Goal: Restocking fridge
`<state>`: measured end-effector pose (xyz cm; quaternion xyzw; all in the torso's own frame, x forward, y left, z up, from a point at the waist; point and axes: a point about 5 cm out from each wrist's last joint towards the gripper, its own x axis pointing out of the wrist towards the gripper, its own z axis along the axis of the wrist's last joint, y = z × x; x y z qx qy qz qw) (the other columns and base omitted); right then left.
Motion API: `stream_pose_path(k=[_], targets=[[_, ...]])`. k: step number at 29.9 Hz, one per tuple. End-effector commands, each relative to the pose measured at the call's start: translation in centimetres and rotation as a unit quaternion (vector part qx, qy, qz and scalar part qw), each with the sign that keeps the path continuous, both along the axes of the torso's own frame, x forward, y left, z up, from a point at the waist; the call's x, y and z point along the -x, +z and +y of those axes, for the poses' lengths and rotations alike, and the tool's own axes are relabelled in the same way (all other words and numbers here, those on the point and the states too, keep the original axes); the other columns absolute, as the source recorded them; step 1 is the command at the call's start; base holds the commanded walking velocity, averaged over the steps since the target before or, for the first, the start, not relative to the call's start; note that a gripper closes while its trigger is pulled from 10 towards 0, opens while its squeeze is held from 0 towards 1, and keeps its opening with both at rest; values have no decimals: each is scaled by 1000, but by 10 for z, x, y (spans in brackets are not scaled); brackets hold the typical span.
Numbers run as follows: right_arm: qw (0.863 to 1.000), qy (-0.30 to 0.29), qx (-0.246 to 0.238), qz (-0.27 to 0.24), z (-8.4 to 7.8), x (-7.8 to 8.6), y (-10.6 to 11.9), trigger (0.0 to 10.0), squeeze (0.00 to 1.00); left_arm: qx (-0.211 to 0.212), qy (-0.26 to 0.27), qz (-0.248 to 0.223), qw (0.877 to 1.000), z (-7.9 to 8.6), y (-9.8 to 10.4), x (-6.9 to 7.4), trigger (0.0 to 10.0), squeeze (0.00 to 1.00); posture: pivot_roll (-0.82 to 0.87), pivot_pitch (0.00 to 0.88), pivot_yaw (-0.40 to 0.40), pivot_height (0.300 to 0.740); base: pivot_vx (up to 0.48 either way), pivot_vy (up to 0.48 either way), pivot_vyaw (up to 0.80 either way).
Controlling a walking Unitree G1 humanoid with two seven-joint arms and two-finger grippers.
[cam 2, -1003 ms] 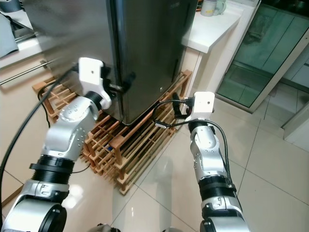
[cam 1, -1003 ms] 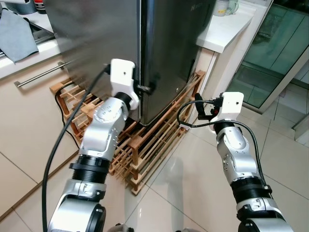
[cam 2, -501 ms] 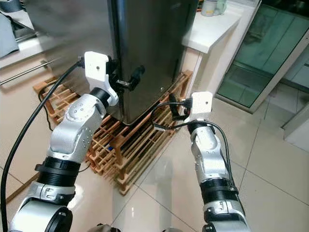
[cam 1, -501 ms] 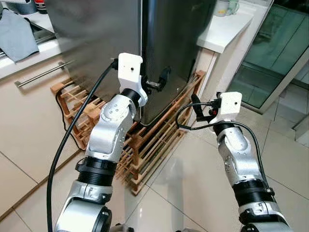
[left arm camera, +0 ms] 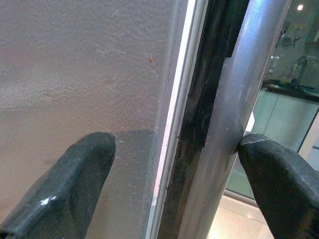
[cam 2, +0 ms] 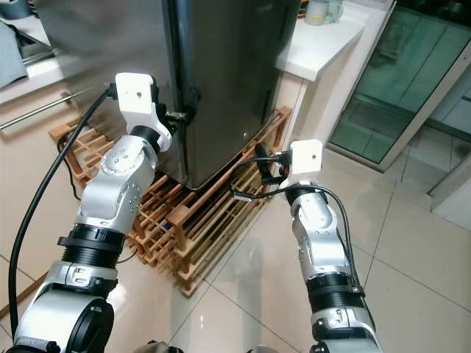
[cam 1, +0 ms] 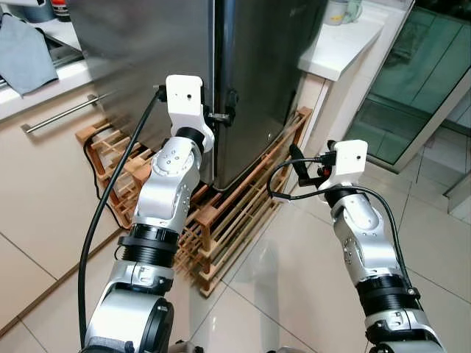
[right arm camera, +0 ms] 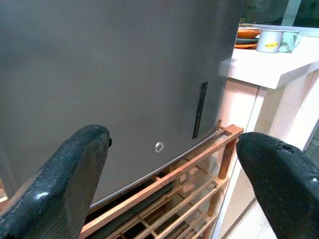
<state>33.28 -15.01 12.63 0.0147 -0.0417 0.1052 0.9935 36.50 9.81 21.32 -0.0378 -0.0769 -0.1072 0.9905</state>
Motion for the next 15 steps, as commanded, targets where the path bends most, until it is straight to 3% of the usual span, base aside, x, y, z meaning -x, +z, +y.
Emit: stream_pose_path(k=[1,6,15], targets=[[1000,1,-1,8,-2,3,-3,10000,286,5,17,2,1000,5,1,-3,10000,0,-75,0,-26,740,0,0,0],[1000,4,-2,12,-1,4,-4,10000,282,16,-6,0,1000,-3,0,-3,10000,0,-75,0,-27,740,0,0,0],[1000,4,-3,12,-1,4,-4,10000,286,16,-9,-2,1000,-5,0,-3,10000,0,-75,0,-27,740,0,0,0]])
